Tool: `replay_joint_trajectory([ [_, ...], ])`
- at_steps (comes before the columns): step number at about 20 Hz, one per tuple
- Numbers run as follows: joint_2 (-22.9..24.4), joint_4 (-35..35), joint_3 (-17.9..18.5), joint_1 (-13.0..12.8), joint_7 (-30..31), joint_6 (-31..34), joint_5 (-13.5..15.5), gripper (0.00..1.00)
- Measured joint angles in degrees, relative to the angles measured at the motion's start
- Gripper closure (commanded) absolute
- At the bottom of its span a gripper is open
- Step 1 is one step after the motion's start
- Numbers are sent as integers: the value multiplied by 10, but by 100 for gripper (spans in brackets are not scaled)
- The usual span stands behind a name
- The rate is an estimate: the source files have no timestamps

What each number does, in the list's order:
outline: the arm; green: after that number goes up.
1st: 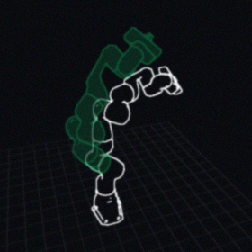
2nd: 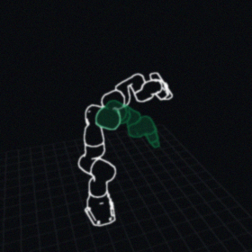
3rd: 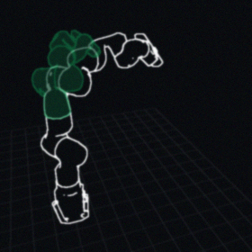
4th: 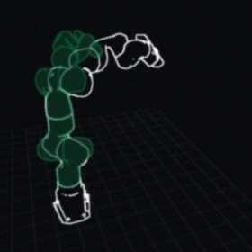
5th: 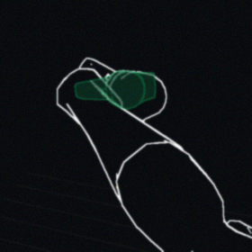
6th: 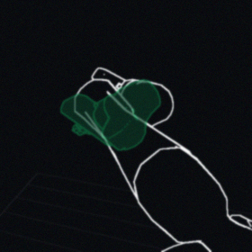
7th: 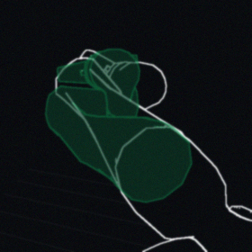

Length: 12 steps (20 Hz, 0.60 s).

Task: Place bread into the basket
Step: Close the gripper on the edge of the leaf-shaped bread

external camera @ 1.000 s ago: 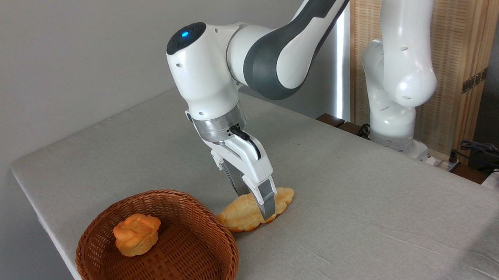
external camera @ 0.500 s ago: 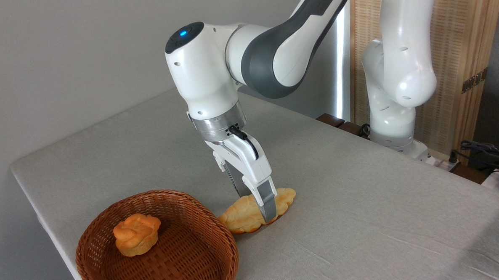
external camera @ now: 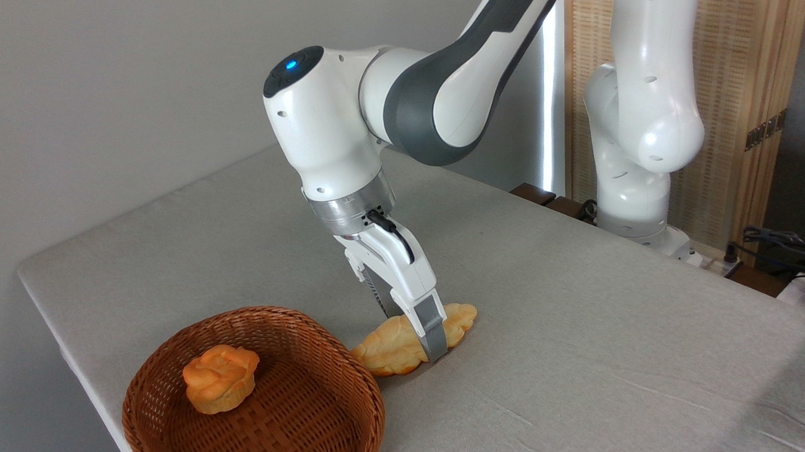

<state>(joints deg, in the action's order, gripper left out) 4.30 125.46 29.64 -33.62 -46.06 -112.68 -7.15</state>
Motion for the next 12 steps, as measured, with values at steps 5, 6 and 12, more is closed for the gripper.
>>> replay_joint_trajectory([
  [5,0,0,-1,0,0,0,0,51],
  [6,0,0,-1,0,0,0,0,54],
  [12,0,0,-1,-1,-2,0,0,53],
])
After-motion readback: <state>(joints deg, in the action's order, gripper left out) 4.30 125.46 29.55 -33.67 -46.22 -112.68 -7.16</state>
